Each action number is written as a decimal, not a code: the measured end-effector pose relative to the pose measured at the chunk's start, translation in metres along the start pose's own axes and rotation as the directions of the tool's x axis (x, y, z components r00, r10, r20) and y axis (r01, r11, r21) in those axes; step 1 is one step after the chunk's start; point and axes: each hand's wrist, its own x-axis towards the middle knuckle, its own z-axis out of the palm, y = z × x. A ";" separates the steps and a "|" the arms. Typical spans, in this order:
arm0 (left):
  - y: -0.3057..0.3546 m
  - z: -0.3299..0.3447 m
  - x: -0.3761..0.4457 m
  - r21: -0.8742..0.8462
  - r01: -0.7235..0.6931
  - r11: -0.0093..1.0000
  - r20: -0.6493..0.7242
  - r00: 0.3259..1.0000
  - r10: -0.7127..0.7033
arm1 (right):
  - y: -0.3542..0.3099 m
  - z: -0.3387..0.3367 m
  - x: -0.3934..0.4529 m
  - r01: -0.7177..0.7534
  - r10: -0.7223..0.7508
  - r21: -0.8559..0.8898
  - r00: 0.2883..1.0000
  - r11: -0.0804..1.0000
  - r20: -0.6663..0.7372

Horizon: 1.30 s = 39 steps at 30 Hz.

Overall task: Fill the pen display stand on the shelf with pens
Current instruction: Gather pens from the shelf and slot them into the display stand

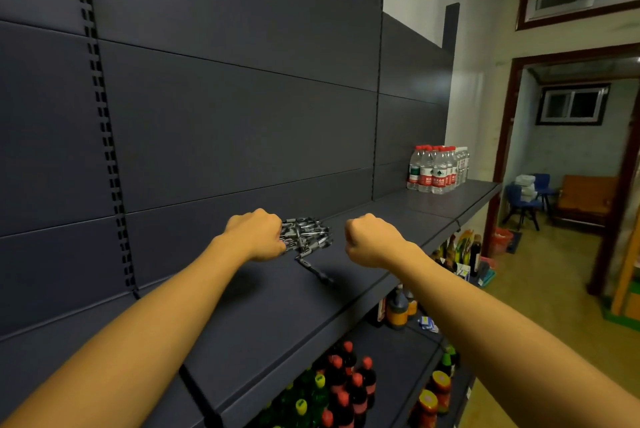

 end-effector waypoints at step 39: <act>-0.014 0.073 0.141 0.130 0.498 0.858 0.165 0.842 -0.514 | 0.077 0.094 0.256 0.560 -0.555 0.172 0.828 0.811 -0.080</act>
